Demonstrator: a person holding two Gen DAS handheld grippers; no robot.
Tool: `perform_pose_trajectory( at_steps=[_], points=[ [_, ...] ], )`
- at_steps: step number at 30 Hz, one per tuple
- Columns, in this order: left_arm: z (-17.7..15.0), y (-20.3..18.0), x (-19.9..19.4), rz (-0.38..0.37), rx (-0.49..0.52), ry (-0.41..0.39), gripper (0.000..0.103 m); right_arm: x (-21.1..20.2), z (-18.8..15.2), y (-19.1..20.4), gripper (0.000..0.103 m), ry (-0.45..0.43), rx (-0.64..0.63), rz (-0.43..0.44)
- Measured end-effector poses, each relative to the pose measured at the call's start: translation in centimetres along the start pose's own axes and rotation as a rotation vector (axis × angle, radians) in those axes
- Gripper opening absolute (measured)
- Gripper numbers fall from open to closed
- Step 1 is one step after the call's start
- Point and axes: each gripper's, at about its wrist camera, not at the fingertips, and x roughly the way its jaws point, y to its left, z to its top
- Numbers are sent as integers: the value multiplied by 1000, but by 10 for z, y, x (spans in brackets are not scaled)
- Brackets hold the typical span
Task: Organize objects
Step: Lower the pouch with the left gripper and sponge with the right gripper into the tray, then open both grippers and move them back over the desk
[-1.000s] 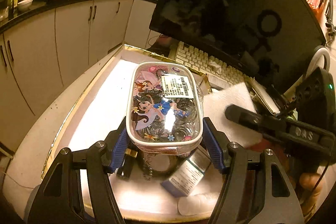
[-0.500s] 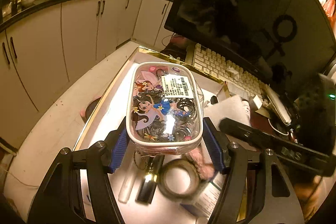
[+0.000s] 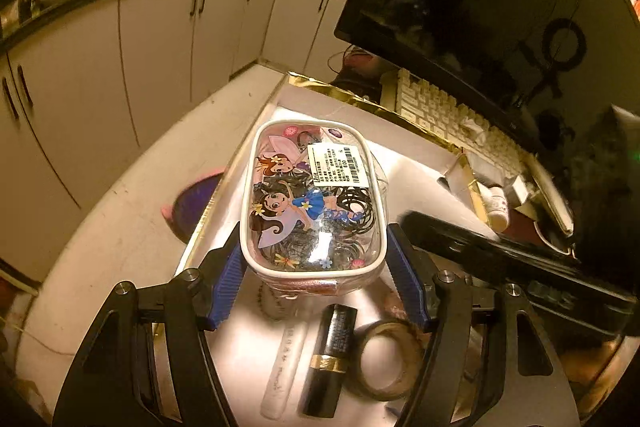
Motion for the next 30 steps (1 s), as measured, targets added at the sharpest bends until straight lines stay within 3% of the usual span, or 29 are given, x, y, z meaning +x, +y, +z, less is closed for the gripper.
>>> perform_pose_trajectory(
  at_steps=[9,11,13,14,20,25,30],
  points=[
    [-7,-1,6,62,6,80,69,36,12,-8,15,54,81,73],
    [-9,-3,7,77,6,82,69,30,11,-9,26,44,82,54],
    [-10,-3,7,85,-2,85,69,18,11,-11,71,16,73,47],
    [-10,-3,6,90,-13,85,69,9,10,-12,78,-5,68,60],
    [-13,-2,-2,93,-76,58,76,-41,0,-24,80,-92,63,103],
    [-16,-14,-1,173,-42,54,79,-82,-19,-50,80,-161,69,141],
    [-21,-27,-16,193,-30,26,79,-104,-31,-81,81,-182,102,142]
  ],
)
